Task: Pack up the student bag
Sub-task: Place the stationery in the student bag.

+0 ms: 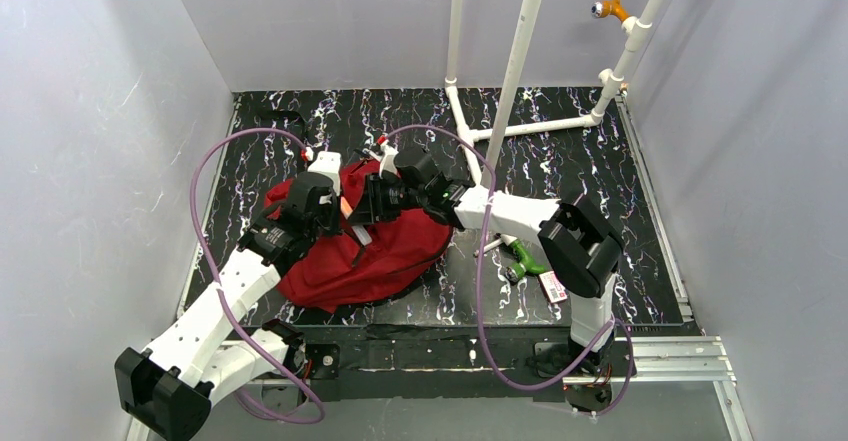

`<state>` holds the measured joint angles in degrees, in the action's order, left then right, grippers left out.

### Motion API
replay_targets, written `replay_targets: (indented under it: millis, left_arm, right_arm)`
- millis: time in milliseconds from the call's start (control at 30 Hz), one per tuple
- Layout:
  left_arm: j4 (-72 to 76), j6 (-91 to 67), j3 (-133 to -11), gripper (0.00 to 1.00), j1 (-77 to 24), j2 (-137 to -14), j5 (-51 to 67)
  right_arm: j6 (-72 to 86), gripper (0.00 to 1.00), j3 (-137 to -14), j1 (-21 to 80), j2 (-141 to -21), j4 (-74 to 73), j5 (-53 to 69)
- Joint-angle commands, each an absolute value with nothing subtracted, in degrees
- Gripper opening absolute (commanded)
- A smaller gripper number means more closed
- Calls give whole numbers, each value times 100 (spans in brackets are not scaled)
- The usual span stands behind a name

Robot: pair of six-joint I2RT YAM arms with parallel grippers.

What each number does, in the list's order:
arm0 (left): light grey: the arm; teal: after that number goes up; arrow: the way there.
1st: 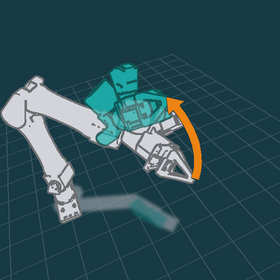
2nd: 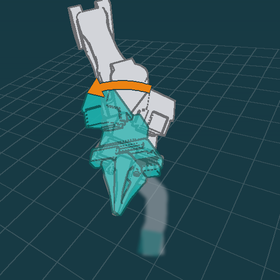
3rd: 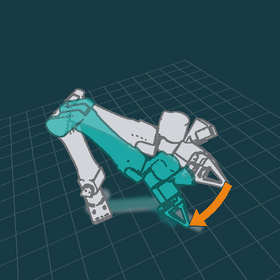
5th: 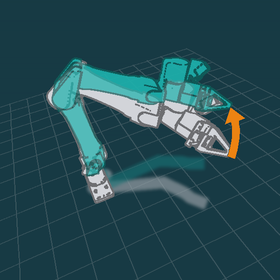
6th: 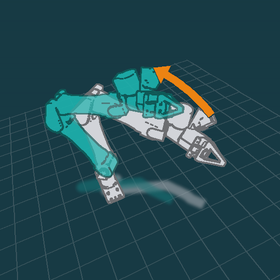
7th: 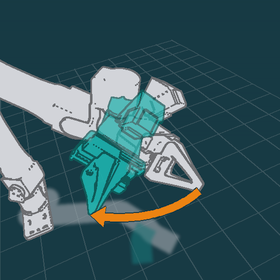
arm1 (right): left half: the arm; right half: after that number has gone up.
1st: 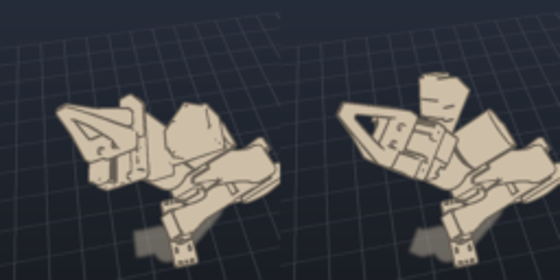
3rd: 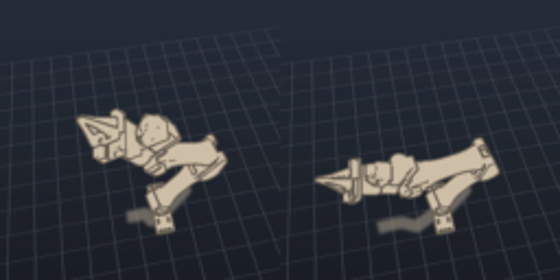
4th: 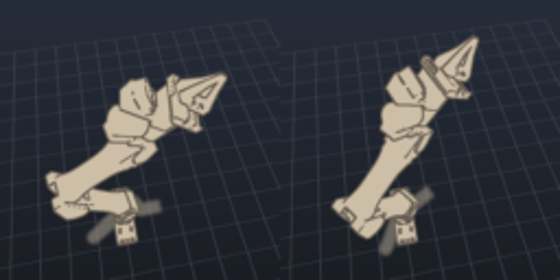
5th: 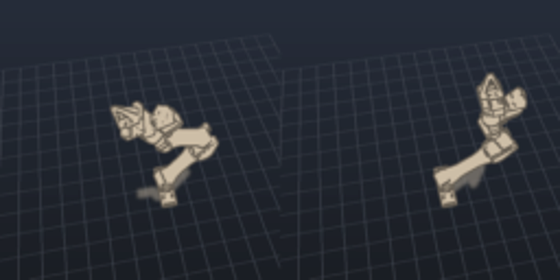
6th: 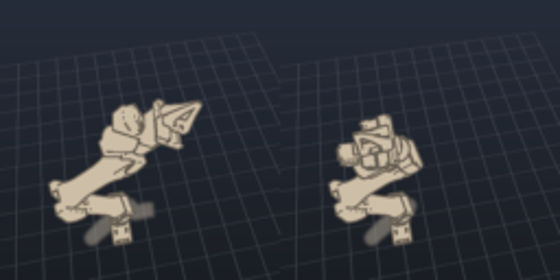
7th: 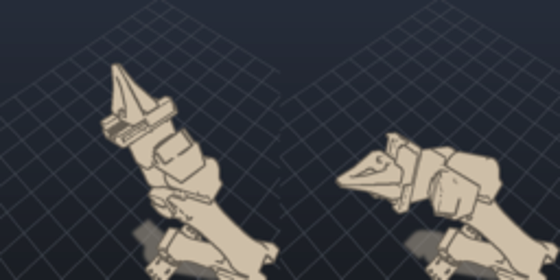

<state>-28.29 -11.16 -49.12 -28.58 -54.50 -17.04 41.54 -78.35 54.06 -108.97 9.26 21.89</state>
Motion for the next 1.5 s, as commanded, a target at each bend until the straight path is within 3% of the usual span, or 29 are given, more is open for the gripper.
replay_targets:
  millis: [0,233,567,767,1000,1200,1333,1467]
  left_arm:
    - [-2692,-1117,-4896,0,-2823,-5198,-1915]
    - [-2609,-1105,-4893,0,-2821,-5243,-1863]
    - [-2610,-1136,-4848,0,-2823,-5159,-1797]
    - [-2593,-1125,-4812,0,-2821,-5097,-1849]
    - [-2584,-1134,-4860,0,-2829,-5237,-1784]
    - [-2571,-1138,-4843,0,-2822,-5272,-1792]
    - [-2562,-1138,-4875,0,-2822,-5343,-1755]
    - [-2560,-1136,-4870,0,-2822,-5362,-1747]
  right_arm:
    - [4582,1,-7446,5439,-10771,1235,2300]
    - [4624,1,-7392,5440,-10815,1237,2158]
    - [5307,3,-8831,5612,-12144,2013,1428]
    - [5172,43,-8114,5678,-11729,2353,1585]
    - [4287,54,-7312,5550,-10614,1470,1359]
    - [3296,71,-7138,5511,-9699,388,727]
    - [2665,77,-6902,5511,-8954,-489,-655]
    - [3255,81,-5883,5503,-8225,-922,-3147]
